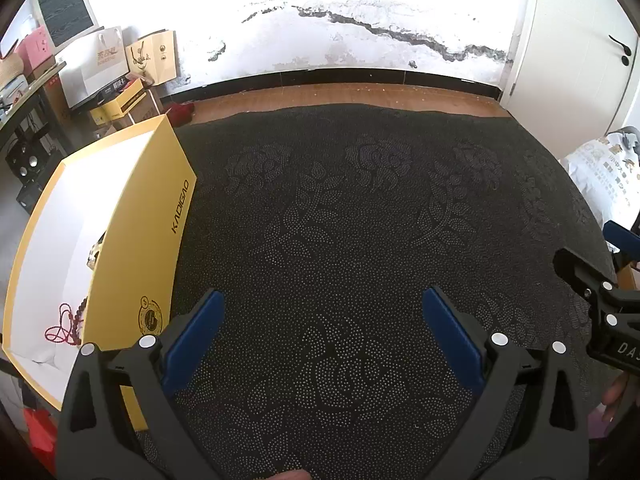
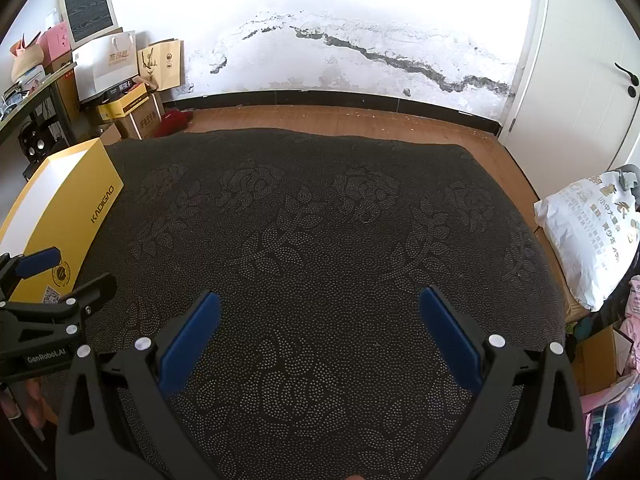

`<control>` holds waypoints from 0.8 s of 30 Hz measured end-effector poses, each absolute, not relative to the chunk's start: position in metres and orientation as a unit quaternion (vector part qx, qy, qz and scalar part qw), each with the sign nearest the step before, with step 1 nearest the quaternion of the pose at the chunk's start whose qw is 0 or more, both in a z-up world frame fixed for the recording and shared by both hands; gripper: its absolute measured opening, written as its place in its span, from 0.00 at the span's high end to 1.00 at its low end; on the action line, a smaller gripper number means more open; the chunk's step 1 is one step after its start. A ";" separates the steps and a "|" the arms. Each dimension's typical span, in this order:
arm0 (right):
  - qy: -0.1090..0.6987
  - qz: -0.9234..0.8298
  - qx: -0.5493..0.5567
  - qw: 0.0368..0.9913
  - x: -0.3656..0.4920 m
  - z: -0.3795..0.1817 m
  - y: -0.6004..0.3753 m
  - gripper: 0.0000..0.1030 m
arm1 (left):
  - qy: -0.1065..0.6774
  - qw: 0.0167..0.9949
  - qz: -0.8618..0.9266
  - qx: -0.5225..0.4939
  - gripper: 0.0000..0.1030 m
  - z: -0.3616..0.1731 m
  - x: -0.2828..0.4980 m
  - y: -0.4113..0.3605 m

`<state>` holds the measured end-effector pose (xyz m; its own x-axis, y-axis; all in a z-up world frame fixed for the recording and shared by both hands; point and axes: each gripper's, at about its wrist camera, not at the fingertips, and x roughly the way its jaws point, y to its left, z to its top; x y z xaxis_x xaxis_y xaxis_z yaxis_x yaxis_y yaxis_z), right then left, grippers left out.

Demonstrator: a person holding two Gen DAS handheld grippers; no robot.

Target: Organize jewelry

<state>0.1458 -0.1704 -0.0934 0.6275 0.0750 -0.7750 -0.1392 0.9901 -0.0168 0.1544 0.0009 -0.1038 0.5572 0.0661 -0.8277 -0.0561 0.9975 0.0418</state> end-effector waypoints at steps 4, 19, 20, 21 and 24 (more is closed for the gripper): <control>0.427 0.059 -0.037 0.902 0.146 -0.093 -0.170 0.06 | 0.469 0.883 0.034 0.007 0.06 -0.104 0.154 0.000; 0.426 0.058 -0.037 0.902 0.145 -0.092 -0.169 0.06 | 0.467 0.884 0.033 0.012 0.06 -0.103 0.153 -0.001; 0.426 0.058 -0.037 0.902 0.146 -0.092 -0.169 0.06 | 0.467 0.884 0.033 0.012 0.06 -0.103 0.153 -0.002; 0.426 0.059 -0.036 0.902 0.145 -0.092 -0.169 0.06 | 0.466 0.884 0.033 0.013 0.06 -0.103 0.153 -0.002; 0.426 0.059 -0.037 0.902 0.146 -0.092 -0.170 0.06 | 0.465 0.884 0.033 0.013 0.06 -0.103 0.153 -0.002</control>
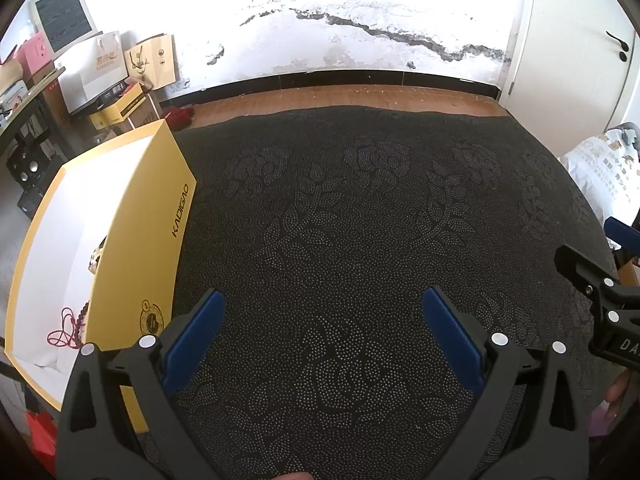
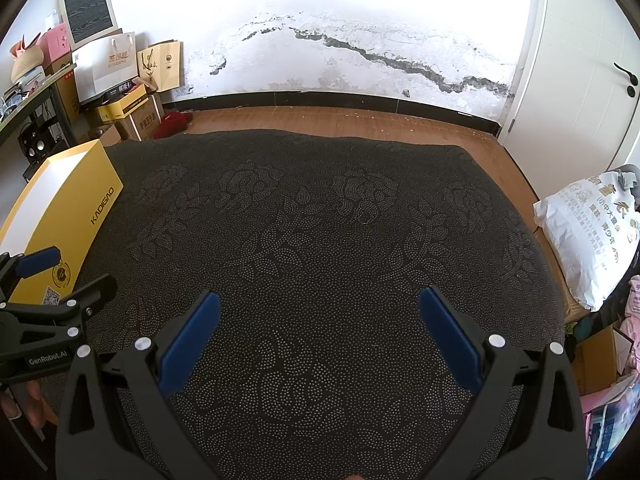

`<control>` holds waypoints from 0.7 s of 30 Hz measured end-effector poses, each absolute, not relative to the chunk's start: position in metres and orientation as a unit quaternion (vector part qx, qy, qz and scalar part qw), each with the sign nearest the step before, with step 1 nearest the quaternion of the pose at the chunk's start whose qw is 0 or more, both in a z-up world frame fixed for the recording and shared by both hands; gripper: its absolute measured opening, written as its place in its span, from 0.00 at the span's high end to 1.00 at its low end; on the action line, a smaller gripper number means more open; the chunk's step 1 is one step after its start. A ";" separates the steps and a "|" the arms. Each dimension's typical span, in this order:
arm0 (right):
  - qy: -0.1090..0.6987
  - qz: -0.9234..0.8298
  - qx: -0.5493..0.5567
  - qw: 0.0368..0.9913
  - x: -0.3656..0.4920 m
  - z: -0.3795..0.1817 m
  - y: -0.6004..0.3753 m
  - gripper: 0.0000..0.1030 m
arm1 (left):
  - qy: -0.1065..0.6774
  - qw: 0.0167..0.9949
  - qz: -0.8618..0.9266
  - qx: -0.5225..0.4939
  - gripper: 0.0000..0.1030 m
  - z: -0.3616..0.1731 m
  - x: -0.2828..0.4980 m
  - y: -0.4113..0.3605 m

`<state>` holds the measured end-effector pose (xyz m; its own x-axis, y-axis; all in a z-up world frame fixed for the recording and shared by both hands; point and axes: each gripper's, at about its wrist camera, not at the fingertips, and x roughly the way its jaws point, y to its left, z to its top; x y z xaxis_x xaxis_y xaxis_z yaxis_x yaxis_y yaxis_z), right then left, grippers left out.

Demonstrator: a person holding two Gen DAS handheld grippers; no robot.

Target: Organize jewelry

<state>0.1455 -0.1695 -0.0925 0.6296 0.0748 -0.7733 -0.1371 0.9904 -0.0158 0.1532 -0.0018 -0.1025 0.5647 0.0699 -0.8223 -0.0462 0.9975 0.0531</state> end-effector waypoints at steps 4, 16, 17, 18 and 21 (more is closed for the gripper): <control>0.426 0.058 -0.037 0.902 0.145 -0.092 -0.169 0.06 | 0.467 0.884 0.032 0.011 0.06 -0.103 0.153 -0.001; 0.426 0.057 -0.036 0.902 0.145 -0.092 -0.169 0.06 | 0.466 0.884 0.026 0.008 0.06 -0.103 0.153 -0.003; 0.425 0.057 -0.037 0.902 0.145 -0.092 -0.169 0.06 | 0.465 0.885 0.027 0.010 0.06 -0.103 0.152 -0.003; 0.426 0.057 -0.037 0.902 0.146 -0.092 -0.170 0.06 | 0.463 0.886 0.027 0.011 0.06 -0.102 0.152 -0.003; 0.426 0.057 -0.037 0.902 0.145 -0.092 -0.170 0.06 | 0.461 0.887 0.026 0.010 0.06 -0.102 0.152 -0.003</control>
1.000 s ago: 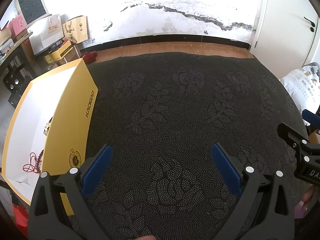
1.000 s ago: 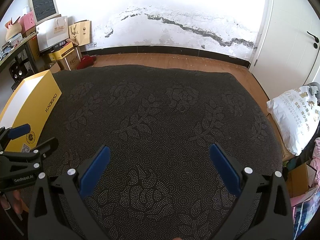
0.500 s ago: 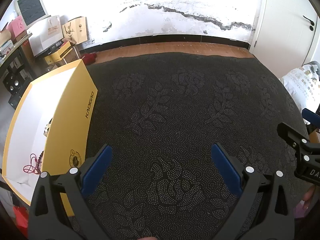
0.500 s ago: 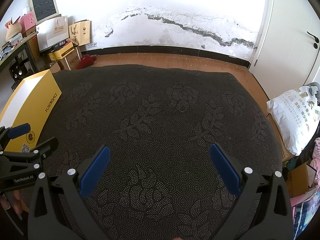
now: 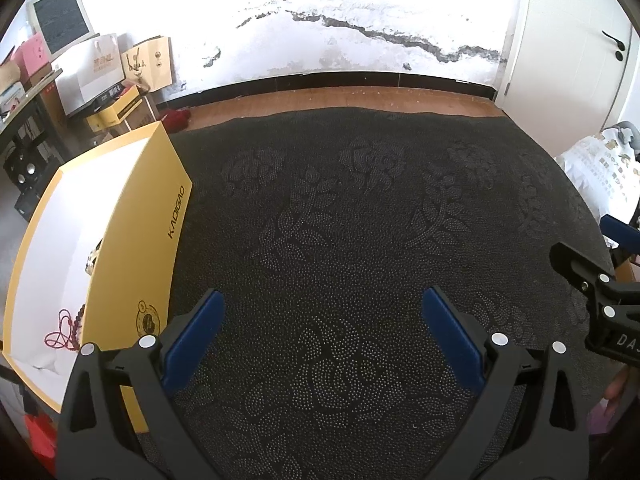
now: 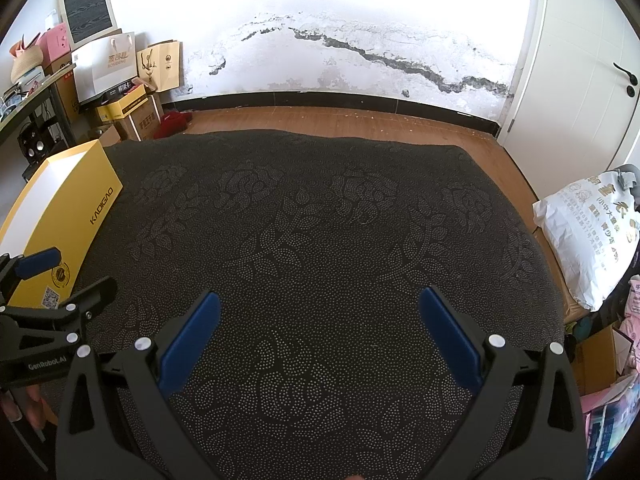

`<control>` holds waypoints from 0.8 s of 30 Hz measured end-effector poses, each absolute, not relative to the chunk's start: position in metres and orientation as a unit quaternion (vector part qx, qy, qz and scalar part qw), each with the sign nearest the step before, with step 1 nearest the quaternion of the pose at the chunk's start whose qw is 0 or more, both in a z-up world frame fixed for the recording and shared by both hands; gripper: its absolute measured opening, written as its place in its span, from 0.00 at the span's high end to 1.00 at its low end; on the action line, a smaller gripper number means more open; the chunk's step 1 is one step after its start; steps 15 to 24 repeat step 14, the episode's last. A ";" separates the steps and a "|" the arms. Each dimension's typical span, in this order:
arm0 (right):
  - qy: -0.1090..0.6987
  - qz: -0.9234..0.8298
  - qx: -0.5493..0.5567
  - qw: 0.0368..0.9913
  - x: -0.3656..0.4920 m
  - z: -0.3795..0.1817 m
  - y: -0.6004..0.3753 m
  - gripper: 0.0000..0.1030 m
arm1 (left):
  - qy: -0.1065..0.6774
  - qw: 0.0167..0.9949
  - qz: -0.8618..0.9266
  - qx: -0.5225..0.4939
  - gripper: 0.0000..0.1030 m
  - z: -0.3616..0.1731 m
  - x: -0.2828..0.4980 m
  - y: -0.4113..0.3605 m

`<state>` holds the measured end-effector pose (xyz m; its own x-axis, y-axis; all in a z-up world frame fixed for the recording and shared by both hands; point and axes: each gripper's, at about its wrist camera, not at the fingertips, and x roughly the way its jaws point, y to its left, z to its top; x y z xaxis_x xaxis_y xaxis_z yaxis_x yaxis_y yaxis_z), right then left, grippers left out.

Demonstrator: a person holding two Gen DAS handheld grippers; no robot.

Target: Organize jewelry

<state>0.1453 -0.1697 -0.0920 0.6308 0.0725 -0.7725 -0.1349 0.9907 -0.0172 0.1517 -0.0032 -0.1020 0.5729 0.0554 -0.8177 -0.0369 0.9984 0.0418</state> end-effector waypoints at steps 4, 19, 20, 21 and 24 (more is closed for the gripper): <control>0.426 0.058 -0.036 0.902 0.146 -0.092 -0.170 0.06 | 0.462 0.887 0.029 0.007 0.06 -0.102 0.152 -0.002; 0.426 0.058 -0.037 0.902 0.146 -0.091 -0.171 0.06 | 0.471 0.882 0.028 0.000 0.06 -0.104 0.154 -0.002; 0.426 0.058 -0.037 0.902 0.146 -0.091 -0.171 0.06 | 0.471 0.882 0.028 0.000 0.06 -0.104 0.154 -0.002; 0.426 0.058 -0.037 0.902 0.146 -0.091 -0.171 0.06 | 0.471 0.882 0.028 0.000 0.06 -0.104 0.154 -0.002; 0.426 0.058 -0.037 0.902 0.146 -0.091 -0.171 0.06 | 0.471 0.882 0.028 0.000 0.06 -0.104 0.154 -0.002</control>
